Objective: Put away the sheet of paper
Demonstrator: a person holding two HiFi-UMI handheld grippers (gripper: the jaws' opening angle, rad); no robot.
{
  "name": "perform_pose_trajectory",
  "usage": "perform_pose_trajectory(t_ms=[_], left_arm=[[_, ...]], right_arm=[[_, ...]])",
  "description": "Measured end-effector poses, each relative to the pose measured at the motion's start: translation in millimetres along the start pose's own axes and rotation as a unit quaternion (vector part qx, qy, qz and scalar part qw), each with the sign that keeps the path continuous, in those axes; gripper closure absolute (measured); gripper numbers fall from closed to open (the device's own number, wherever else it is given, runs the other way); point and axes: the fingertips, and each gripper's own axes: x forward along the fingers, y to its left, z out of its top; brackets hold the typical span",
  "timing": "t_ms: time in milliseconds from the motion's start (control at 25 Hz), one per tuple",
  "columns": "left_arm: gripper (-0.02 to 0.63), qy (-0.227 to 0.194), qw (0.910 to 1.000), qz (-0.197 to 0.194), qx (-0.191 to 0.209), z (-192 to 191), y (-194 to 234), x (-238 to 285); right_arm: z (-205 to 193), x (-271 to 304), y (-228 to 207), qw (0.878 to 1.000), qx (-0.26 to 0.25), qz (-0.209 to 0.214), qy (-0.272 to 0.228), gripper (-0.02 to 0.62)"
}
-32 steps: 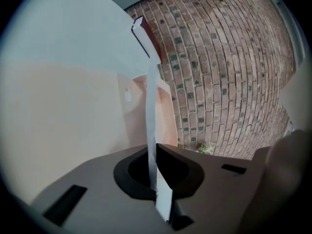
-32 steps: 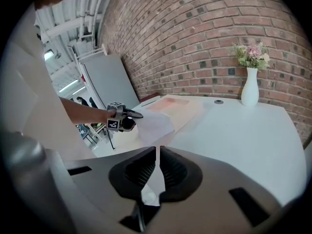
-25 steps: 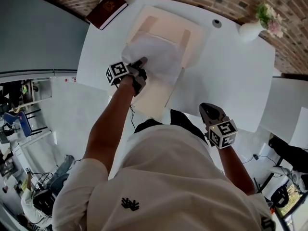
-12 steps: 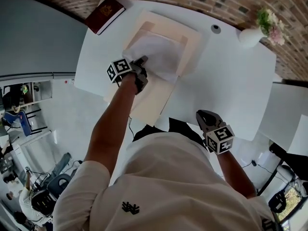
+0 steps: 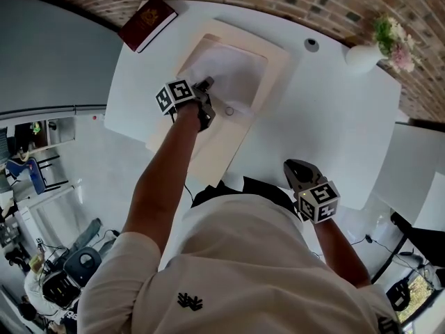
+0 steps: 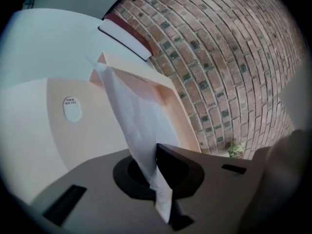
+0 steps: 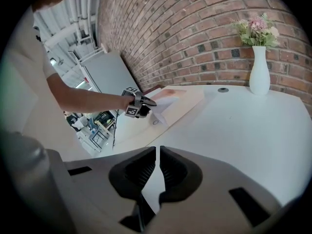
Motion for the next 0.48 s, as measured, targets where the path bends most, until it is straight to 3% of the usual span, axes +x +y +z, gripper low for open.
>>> perform_pose_trajectory(t_ms=[480], left_arm=[[0.581, -0.001, 0.9942, 0.059, 0.09, 11, -9, 24]], right_arm=[[2, -2, -26, 1.0, 0.015, 0.009, 0.004, 0.546]])
